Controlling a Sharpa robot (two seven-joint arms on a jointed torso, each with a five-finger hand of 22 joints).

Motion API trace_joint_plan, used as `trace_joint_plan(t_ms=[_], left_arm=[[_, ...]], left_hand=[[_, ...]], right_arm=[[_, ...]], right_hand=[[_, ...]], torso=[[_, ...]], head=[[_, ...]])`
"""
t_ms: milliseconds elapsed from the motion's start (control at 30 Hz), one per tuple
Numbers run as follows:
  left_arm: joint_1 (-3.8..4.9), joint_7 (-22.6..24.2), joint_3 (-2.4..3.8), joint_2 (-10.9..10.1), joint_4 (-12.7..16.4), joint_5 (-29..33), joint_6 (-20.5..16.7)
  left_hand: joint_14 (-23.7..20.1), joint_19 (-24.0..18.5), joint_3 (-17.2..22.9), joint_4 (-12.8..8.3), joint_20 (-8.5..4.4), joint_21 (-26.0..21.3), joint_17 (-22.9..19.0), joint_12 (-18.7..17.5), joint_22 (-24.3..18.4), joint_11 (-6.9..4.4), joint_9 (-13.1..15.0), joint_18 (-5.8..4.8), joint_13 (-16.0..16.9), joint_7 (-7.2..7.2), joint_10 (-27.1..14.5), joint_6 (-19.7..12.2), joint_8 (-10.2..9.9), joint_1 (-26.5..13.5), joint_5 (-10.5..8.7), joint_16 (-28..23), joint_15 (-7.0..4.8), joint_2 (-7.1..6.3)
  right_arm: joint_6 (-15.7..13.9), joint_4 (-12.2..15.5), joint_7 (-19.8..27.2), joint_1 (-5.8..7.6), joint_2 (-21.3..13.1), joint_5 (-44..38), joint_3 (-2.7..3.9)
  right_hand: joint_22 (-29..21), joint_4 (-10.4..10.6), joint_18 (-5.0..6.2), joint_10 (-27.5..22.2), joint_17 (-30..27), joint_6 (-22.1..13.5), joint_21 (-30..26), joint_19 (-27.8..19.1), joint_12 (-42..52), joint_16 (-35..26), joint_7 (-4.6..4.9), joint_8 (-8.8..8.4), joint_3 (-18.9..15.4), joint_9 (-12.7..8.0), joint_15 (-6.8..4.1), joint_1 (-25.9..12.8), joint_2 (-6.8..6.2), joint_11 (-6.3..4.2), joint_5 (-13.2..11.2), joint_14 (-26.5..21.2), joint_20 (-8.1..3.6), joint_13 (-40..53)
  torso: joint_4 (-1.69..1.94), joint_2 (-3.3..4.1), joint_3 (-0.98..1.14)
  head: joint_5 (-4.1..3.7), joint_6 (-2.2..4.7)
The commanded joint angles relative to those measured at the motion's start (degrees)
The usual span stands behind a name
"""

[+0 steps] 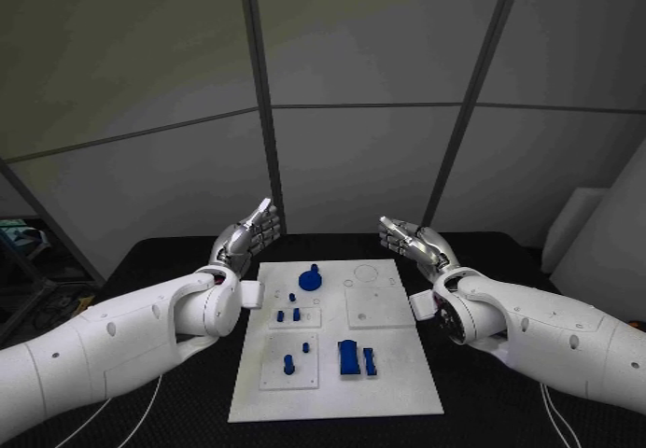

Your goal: Assemble the parts on the task board

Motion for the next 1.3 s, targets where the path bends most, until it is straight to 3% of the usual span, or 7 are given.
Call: trace_joint_plan(t_ms=[33, 133, 167, 300, 333, 367, 1300], left_arm=[[0.26, 1.2, -0.73, -0.88, 5.01, -1.48, -11.16], [0.34, 1.43, -1.42, -1.66, 8.55, -1.82, -14.9], [0.37, 1.49, -1.61, -1.86, 9.5, -1.91, -15.91], [0.44, 1.69, -2.21, -2.54, 12.57, -2.2, -19.15], [0.45, 1.72, -2.28, -2.62, 12.96, -2.23, -19.56], [0.45, 1.74, -2.34, -2.68, 13.24, -2.26, -19.86], [0.46, 1.75, -2.38, -2.73, 13.47, -2.28, -20.1]], left_hand=[[-8.65, -6.23, -3.03, -0.02, -2.83, -0.54, -0.38, -0.59, -3.59, -5.82, -0.3, -2.1, -0.29, -1.5, -9.43, -9.5, -0.46, -12.48, -0.4, -1.76, -4.8, 1.4], [-10.66, -7.71, -3.77, -0.02, -3.49, -0.54, -0.38, -0.59, -4.44, -5.82, -0.3, -2.15, -0.29, -1.5, -11.61, -11.73, -0.46, -15.43, -0.4, -1.76, -4.8, 1.4], [-11.32, -8.16, -3.98, -0.02, -3.68, -0.54, -0.38, -0.59, -4.7, -5.82, -0.3, -6.96, -0.29, -1.5, -12.33, -12.42, -0.46, -16.34, -0.4, -1.76, -4.8, 1.4], [-13.8, -9.93, -4.82, -0.02, -4.57, -0.54, -0.38, -0.59, -5.73, -5.82, -0.3, -6.96, -0.29, -1.5, -15.07, -15.18, -0.46, -19.93, -0.4, -1.76, -4.8, 1.4], [-14.33, -10.35, -4.98, -0.02, -4.72, -0.54, -0.38, -0.59, -5.96, -5.82, -0.3, -6.96, -0.29, -1.5, -15.66, -15.76, -0.46, -20.72, -0.4, -1.76, -4.8, 1.4], [-14.84, -10.67, -5.12, -0.02, -8.73, -0.54, -0.38, -0.59, -6.16, -5.82, -0.3, -6.96, -0.29, -1.5, -16.16, -16.3, -0.46, -21.42, -0.4, -1.76, -4.8, 1.4], [-26.8, -19.41, -9.4, -0.02, -8.73, -0.54, -0.38, -0.59, -11.14, -5.82, -0.3, -6.96, -0.29, -1.5, -29.23, -29.45, -0.46, -34.34, -0.4, -1.76, -4.8, 1.4]], right_arm=[[-10.44, 5.23, 4.01, 0.69, -1.85, 9.43, -0.87], [-13.89, 9.04, 5.07, 1.13, -3.29, 12.53, -1.72], [-14.82, 10.08, 5.35, 1.25, -3.67, 13.37, -1.94], [-17.85, 13.44, 6.29, 1.63, -4.94, 16.1, -2.69], [-18.24, 13.87, 6.41, 1.68, -5.1, 16.45, -2.78], [-18.53, 14.19, 6.5, 1.72, -5.22, 16.72, -2.85], [-18.81, 14.49, 6.58, 1.75, -5.33, 16.96, -2.92]], right_hand=[[-5.94, -0.53, -1.99, -9.86, -0.4, -9.31, -0.74, -8.05, -0.63, -0.47, -5.56, -0.44, 0.11, -0.35, -4.52, -14.09, -0.28, -5.65, -1.16, -9.62, -2.87, -0.29], [-5.94, -0.53, -2.45, -12.08, -0.4, -11.46, -0.74, -9.85, -0.63, -0.47, -5.56, -0.44, 0.11, -0.35, -4.52, -17.3, -0.28, -5.65, -1.16, -11.8, -3.53, -0.29], [-5.94, -0.53, -2.62, -12.8, -0.4, -12.14, -0.74, -10.46, -0.63, -0.47, -5.56, -0.44, 0.11, -0.35, -4.52, -18.29, -0.28, -5.65, -1.16, -12.49, -3.72, -0.29], [-5.94, -0.53, -2.62, -15.39, -0.4, -14.61, -0.74, -12.58, -0.63, -0.47, -5.56, -0.44, 0.11, -0.35, -4.52, -22.06, -0.28, -5.65, -1.16, -15.07, -4.51, -0.29], [-5.94, -0.53, -6.64, -15.96, -0.4, -15.16, -0.74, -13.03, -0.63, -0.47, -5.56, -0.44, 0.11, -0.35, -4.52, -22.87, -0.28, -5.65, -1.16, -15.62, -4.71, -0.29], [-5.94, -0.53, -6.64, -16.52, -0.4, -15.68, -0.74, -13.48, -0.63, -0.47, -5.56, -0.44, 0.11, -0.35, -4.52, -23.65, -0.28, -5.65, -1.16, -16.14, -8.81, -0.29], [-5.94, -0.53, -6.64, -25.87, -0.4, -24.52, -0.74, -24.64, -0.63, -0.47, -5.56, -0.44, 0.11, -0.35, -4.52, -37.09, -0.28, -5.65, -1.16, -25.31, -8.81, -0.29]], torso=[[1.35, 0.19, 0.55], [1.35, 0.19, 0.55], [1.35, 0.19, 0.55], [1.35, 0.19, 0.55], [1.35, 0.19, 0.55], [1.35, 0.19, 0.55], [1.35, 0.19, 0.55]], head=[[-0.48, 0.68], [-0.48, 0.68], [-0.48, 0.68], [-0.48, 0.68], [-0.48, 0.68], [-0.48, 0.68], [-0.48, 0.68]])
